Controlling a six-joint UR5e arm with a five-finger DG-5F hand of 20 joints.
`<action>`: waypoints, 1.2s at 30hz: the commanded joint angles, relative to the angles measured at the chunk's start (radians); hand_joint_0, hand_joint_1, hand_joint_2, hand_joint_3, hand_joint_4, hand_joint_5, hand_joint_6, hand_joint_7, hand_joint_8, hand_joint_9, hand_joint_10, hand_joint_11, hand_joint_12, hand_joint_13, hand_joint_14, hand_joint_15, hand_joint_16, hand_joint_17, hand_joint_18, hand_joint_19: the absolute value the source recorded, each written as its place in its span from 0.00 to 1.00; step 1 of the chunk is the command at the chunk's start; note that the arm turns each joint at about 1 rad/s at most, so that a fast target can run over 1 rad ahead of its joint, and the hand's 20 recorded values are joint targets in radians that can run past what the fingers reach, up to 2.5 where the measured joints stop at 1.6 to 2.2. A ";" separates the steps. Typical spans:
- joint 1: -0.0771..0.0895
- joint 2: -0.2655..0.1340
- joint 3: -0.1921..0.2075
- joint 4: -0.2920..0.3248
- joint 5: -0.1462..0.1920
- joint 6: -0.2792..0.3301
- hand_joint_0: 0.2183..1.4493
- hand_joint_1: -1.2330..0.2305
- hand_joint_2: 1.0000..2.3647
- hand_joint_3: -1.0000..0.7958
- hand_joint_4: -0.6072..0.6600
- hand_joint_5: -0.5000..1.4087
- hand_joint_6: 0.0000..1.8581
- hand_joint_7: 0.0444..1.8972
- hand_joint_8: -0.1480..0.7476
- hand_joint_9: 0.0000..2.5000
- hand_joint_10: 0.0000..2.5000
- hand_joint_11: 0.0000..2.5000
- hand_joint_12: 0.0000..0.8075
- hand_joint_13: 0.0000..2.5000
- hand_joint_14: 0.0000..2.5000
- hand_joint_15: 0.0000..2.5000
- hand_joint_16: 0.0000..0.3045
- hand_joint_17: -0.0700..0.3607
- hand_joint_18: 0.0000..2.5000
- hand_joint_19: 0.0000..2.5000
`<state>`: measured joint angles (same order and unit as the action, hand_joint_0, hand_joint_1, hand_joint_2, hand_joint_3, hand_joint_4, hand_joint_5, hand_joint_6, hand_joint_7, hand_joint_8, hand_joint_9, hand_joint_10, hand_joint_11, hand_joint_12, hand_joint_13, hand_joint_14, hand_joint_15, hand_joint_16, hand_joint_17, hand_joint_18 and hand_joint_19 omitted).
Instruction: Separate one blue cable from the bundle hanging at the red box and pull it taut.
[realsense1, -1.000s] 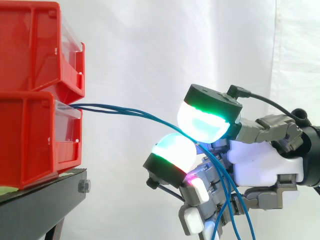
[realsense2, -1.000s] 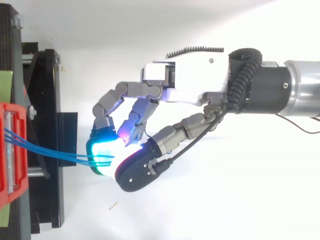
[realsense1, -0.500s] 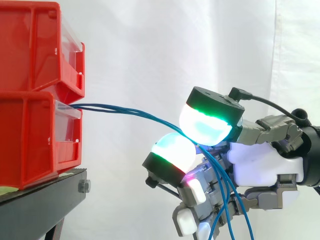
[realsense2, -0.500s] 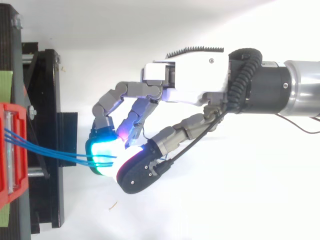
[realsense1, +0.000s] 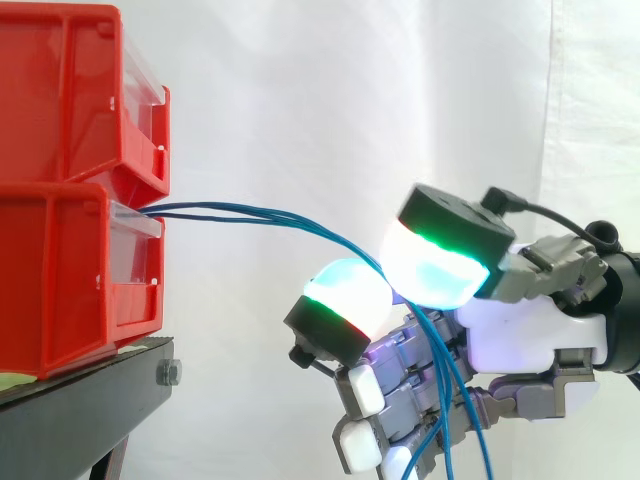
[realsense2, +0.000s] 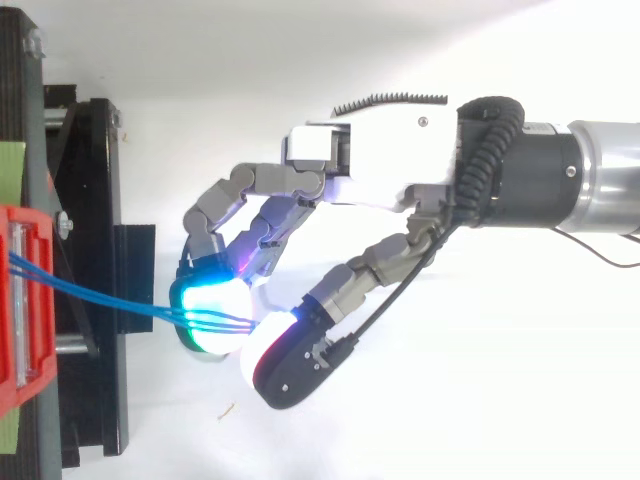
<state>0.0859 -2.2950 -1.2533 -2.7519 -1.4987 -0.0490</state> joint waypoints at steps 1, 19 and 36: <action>0.000 0.000 0.000 0.000 0.000 0.000 0.44 0.16 0.00 0.28 0.52 0.14 0.50 0.56 0.44 0.30 0.01 0.29 0.42 0.32 0.01 0.16 0.14 0.38 0.35 0.12; 0.000 0.000 0.000 0.000 -0.003 0.000 0.22 0.36 0.00 0.28 0.58 0.16 0.47 0.53 0.53 0.33 0.01 0.28 0.47 0.34 0.01 0.17 0.16 0.42 0.37 0.15; 0.000 0.000 0.000 0.000 -0.002 0.000 0.44 0.19 0.01 0.37 0.31 0.17 0.49 0.67 0.47 0.33 0.01 0.25 0.43 0.31 0.01 0.16 0.14 0.38 0.34 0.14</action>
<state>0.0859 -2.2948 -1.2535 -2.7520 -1.5009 -0.0490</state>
